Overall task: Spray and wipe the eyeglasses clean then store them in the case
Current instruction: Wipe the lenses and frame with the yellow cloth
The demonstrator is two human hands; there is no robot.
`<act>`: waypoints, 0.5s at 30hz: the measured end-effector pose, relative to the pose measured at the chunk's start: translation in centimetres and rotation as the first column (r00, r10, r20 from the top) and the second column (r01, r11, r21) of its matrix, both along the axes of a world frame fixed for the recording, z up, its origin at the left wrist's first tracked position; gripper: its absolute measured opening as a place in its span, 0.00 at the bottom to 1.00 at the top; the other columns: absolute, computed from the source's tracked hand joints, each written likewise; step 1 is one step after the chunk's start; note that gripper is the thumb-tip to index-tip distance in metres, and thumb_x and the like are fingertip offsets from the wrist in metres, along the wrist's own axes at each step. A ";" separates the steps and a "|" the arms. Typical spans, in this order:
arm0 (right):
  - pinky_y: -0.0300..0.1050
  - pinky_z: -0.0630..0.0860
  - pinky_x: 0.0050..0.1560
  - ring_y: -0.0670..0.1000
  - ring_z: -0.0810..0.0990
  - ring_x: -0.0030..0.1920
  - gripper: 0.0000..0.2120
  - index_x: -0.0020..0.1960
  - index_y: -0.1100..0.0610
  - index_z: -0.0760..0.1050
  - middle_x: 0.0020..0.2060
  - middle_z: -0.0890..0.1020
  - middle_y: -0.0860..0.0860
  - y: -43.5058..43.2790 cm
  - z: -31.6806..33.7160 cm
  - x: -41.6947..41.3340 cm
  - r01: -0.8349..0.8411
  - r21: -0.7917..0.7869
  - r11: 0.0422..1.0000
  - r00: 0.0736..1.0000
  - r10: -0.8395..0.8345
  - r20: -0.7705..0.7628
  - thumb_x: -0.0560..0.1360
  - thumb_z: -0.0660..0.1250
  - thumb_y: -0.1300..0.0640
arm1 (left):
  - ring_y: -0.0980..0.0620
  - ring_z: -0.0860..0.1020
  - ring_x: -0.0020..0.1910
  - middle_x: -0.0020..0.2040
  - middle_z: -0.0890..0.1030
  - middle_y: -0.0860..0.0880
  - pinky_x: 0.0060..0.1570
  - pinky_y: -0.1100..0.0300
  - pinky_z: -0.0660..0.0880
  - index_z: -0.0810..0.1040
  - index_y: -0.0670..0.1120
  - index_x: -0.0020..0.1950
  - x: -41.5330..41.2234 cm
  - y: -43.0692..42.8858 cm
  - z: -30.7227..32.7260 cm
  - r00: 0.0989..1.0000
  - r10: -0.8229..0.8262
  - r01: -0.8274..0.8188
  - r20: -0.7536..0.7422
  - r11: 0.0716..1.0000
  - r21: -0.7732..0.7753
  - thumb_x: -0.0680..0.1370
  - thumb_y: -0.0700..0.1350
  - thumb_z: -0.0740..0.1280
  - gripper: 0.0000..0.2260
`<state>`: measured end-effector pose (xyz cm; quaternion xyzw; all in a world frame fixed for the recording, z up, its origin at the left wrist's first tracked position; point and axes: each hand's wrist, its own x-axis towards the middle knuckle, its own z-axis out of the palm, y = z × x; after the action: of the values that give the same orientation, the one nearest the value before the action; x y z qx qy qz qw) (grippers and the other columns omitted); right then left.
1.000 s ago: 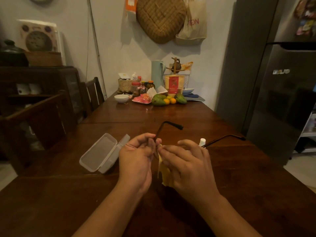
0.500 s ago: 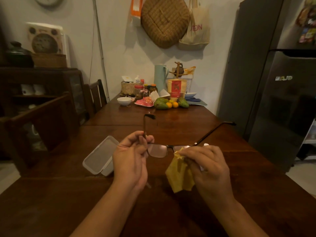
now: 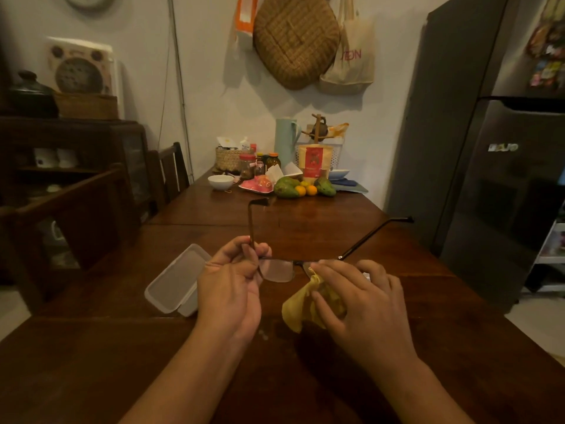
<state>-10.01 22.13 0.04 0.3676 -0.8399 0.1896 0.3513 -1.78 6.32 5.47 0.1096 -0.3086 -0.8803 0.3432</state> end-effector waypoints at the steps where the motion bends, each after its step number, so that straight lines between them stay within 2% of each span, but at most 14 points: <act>1: 0.46 0.66 0.48 0.48 0.68 0.59 0.22 0.67 0.41 0.74 0.63 0.77 0.39 0.0 -0.1 -0.1 0.006 0.005 1.000 1.000 -0.006 0.000 0.76 0.58 0.39 | 0.50 0.81 0.40 0.32 0.82 0.47 0.51 0.58 0.81 0.78 0.42 0.45 0.0 0.0 0.0 1.000 -0.004 0.004 -0.005 1.000 -0.008 0.75 0.26 0.59 0.14; 4: 0.46 0.65 0.48 0.51 0.68 0.58 0.19 0.67 0.41 0.75 0.61 0.76 0.42 0.2 0.0 -0.3 0.021 -0.009 1.000 0.999 -0.022 -0.034 0.77 0.61 0.42 | 0.50 0.81 0.40 0.33 0.82 0.47 0.51 0.57 0.79 0.78 0.42 0.45 0.0 0.0 -0.1 1.000 -0.016 0.016 0.001 1.000 -0.020 0.75 0.26 0.60 0.13; 6: 0.46 0.64 0.46 0.50 0.69 0.56 0.17 0.65 0.43 0.77 0.58 0.78 0.43 0.3 0.1 -0.3 0.022 -0.040 0.999 0.996 -0.025 -0.083 0.77 0.61 0.43 | 0.50 0.82 0.41 0.35 0.82 0.47 0.49 0.57 0.80 0.79 0.42 0.45 0.0 -0.1 -0.2 1.000 -0.016 0.016 0.011 0.999 -0.035 0.75 0.27 0.60 0.13; 11: 0.46 0.63 0.45 0.49 0.70 0.53 0.16 0.61 0.46 0.80 0.53 0.83 0.42 0.9 -0.1 -0.7 -0.050 -0.142 0.989 0.990 0.030 -0.139 0.75 0.63 0.48 | 0.51 0.82 0.40 0.35 0.82 0.47 0.53 0.54 0.78 0.79 0.43 0.45 0.1 -0.1 0.0 1.000 0.007 -0.006 0.014 0.997 -0.076 0.76 0.27 0.59 0.13; 15: 0.48 0.64 0.48 0.52 0.70 0.56 0.15 0.56 0.46 0.81 0.54 0.84 0.43 1.2 0.1 -0.5 -0.072 -0.109 0.991 0.982 0.051 -0.181 0.73 0.63 0.46 | 0.51 0.82 0.39 0.35 0.82 0.47 0.51 0.55 0.78 0.78 0.43 0.45 0.1 -0.3 0.0 1.000 0.007 -0.006 0.007 0.999 -0.054 0.76 0.27 0.59 0.14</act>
<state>-10.48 23.28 0.14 0.3881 -0.7812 0.2147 0.4393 -1.67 6.01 5.46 0.1045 -0.3330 -0.8702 0.3478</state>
